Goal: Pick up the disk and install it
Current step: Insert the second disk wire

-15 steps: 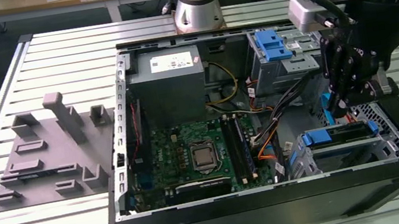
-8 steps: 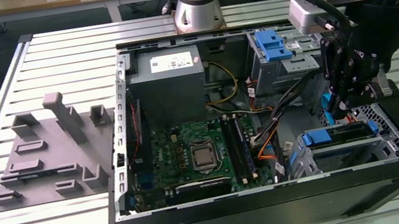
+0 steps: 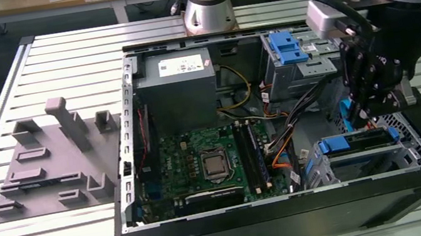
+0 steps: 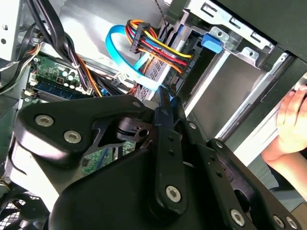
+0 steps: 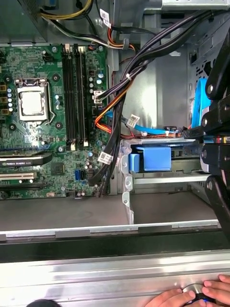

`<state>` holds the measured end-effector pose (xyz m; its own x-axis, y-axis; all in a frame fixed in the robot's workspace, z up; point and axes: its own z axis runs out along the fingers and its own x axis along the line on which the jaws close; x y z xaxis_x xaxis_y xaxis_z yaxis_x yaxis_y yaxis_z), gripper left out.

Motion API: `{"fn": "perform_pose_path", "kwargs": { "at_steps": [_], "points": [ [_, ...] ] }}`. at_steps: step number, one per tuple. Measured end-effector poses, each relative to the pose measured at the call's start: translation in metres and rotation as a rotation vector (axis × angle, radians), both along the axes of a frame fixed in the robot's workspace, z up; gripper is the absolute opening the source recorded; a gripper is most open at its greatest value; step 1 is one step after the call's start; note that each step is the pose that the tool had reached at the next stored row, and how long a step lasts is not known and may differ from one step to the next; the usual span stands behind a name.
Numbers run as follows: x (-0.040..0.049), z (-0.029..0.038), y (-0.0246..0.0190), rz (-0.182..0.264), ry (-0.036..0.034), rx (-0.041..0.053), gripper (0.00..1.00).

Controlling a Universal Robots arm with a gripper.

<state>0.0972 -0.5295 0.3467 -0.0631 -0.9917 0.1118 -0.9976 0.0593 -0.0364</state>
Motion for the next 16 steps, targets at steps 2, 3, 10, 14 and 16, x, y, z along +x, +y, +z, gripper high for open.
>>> {"fn": "perform_pose_path", "kwargs": {
  "at_steps": [2, 3, 10, 14, 16],
  "points": [
    [0.0, -0.0002, -0.0014, 0.0, 0.0, 0.0024, 0.16],
    [0.0, -0.0004, -0.0017, 0.0, 0.0, 0.0048, 0.16],
    [0.0, -0.0013, -0.0042, 0.0, 0.0, 0.0422, 0.16],
    [0.0, -0.0018, -0.007, 0.0, 0.0, 0.0469, 0.16],
    [0.0, -0.0021, -0.0084, 0.0, 0.0, 0.0471, 0.16]
  ]
}}
